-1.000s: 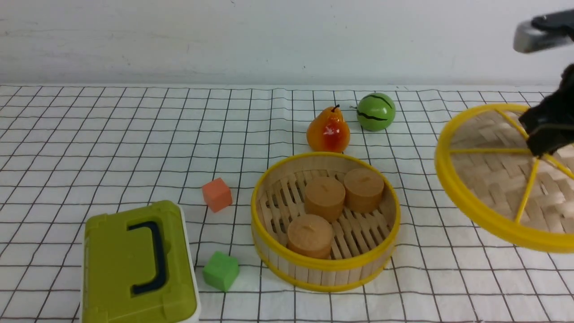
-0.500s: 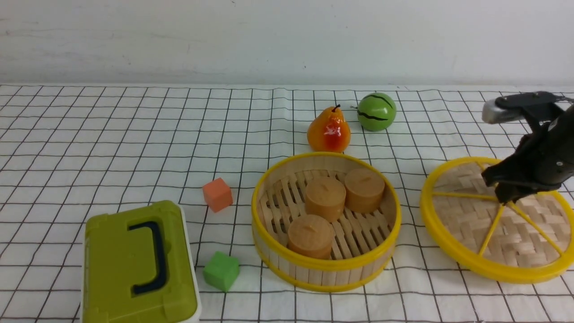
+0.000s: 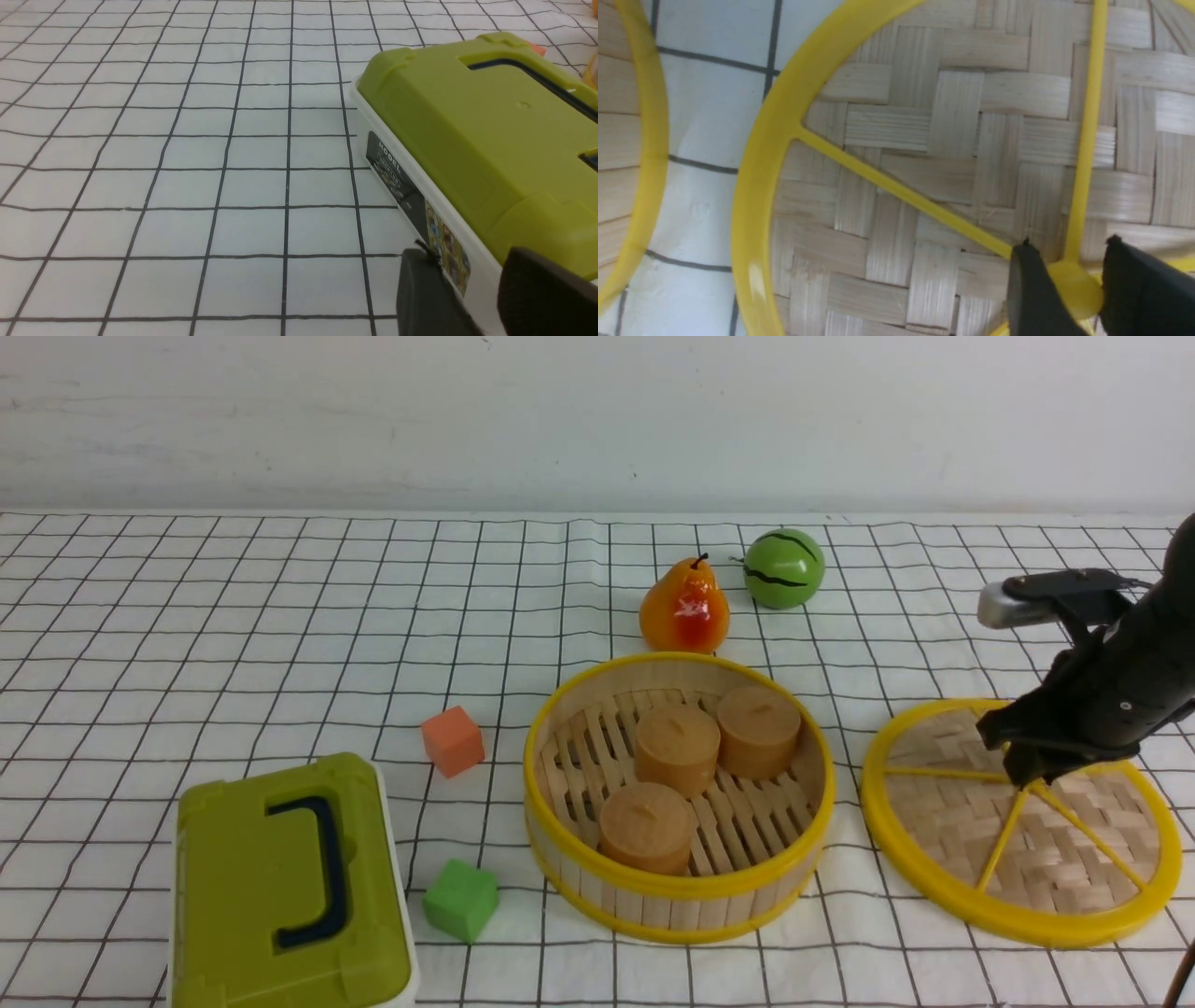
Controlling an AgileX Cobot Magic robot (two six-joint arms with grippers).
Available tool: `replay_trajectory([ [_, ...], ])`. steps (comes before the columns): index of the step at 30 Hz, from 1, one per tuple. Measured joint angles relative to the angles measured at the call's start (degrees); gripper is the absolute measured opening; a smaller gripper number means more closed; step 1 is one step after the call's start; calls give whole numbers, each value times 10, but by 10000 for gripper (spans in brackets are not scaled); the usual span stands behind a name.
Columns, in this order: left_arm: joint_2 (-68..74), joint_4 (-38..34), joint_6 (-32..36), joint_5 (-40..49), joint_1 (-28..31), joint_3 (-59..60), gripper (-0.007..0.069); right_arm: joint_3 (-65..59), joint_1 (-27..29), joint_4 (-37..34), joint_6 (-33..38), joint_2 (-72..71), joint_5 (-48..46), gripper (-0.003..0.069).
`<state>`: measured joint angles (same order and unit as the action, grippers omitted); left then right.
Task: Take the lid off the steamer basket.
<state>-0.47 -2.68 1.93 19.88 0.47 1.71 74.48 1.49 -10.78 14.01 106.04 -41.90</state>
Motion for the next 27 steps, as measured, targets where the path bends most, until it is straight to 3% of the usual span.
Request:
replay_trajectory([
  [4, 0, 0, 0, 0, 0, 0, 239, 0, 0, -28, 0, -65, -24, 332],
  [10, 0, 0, 0, 0, 0, 0, 239, -9, 0, -58, 10, -195, -36, 315],
  [21, 0, 0, 0, 0, 0, 0, 239, -211, 0, -89, 25, -547, 3, 5],
  [27, 0, 0, 0, 0, 0, 0, 239, -289, 0, -103, 25, -704, 11, -22],
])
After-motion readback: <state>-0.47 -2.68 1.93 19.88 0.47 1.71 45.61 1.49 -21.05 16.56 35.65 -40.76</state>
